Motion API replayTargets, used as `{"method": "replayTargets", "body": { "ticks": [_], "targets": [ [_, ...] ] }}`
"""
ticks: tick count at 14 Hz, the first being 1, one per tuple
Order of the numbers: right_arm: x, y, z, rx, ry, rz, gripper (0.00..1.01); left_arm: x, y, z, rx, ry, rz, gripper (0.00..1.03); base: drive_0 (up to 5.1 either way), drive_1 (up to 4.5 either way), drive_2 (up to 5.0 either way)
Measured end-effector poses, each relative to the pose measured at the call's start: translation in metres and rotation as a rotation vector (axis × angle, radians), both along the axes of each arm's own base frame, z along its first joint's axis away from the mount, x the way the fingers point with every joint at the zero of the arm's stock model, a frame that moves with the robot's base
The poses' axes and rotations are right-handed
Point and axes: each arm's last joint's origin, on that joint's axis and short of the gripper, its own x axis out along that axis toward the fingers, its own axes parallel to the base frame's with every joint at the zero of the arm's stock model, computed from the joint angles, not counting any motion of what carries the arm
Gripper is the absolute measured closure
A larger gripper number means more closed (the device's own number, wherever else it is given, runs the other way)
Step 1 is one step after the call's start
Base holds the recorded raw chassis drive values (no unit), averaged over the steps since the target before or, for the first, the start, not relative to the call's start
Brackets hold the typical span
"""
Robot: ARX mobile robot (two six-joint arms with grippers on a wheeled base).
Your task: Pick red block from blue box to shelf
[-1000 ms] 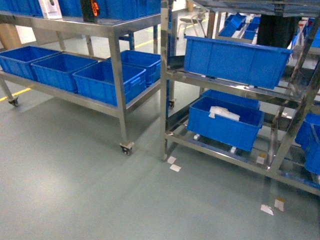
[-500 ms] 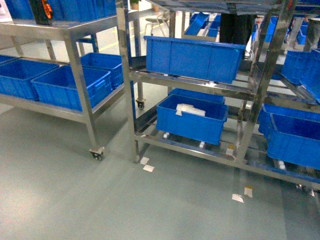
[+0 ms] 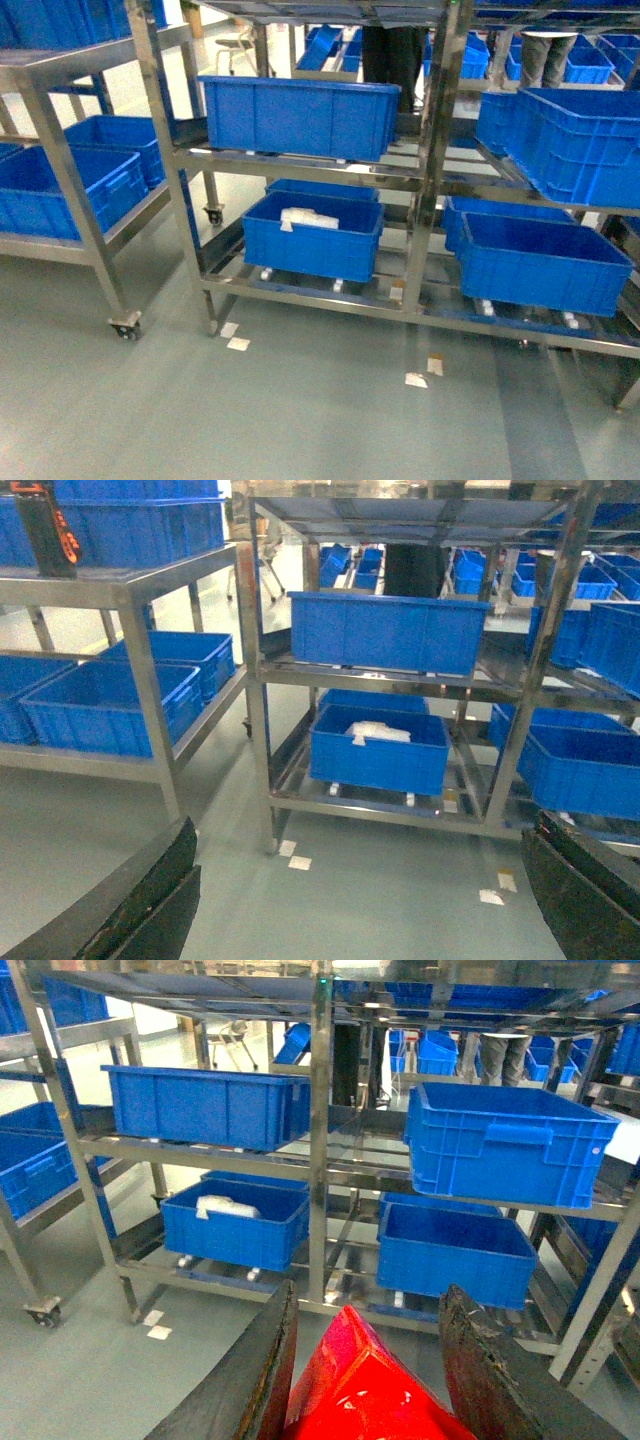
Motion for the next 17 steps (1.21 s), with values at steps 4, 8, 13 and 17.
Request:
{"method": "replayTargets", "body": {
  "ticks": [4, 8, 13, 17],
  "targets": [
    [0.0, 0.0, 0.0, 0.0, 0.0, 0.0, 0.64, 0.0, 0.0, 0.0, 0.0, 0.0, 0.0, 0.05, -1.5, -1.48, -1.5],
    [0.0, 0.0, 0.0, 0.0, 0.0, 0.0, 0.64, 0.0, 0.0, 0.0, 0.0, 0.0, 0.0, 0.05, -1.5, -1.47, -1.5],
    [0.0, 0.0, 0.0, 0.0, 0.0, 0.0, 0.64, 0.0, -0.0001, 0.0, 0.0, 0.0, -0.001, 0.05, -0.3, -0.34, -0.3],
    [0.0, 0.0, 0.0, 0.0, 0.0, 0.0, 0.64, 0.0, -0.0001, 0.0, 0.0, 0.0, -0.001, 0.05, 0.0, 0.0, 0.0]
  ]
}}
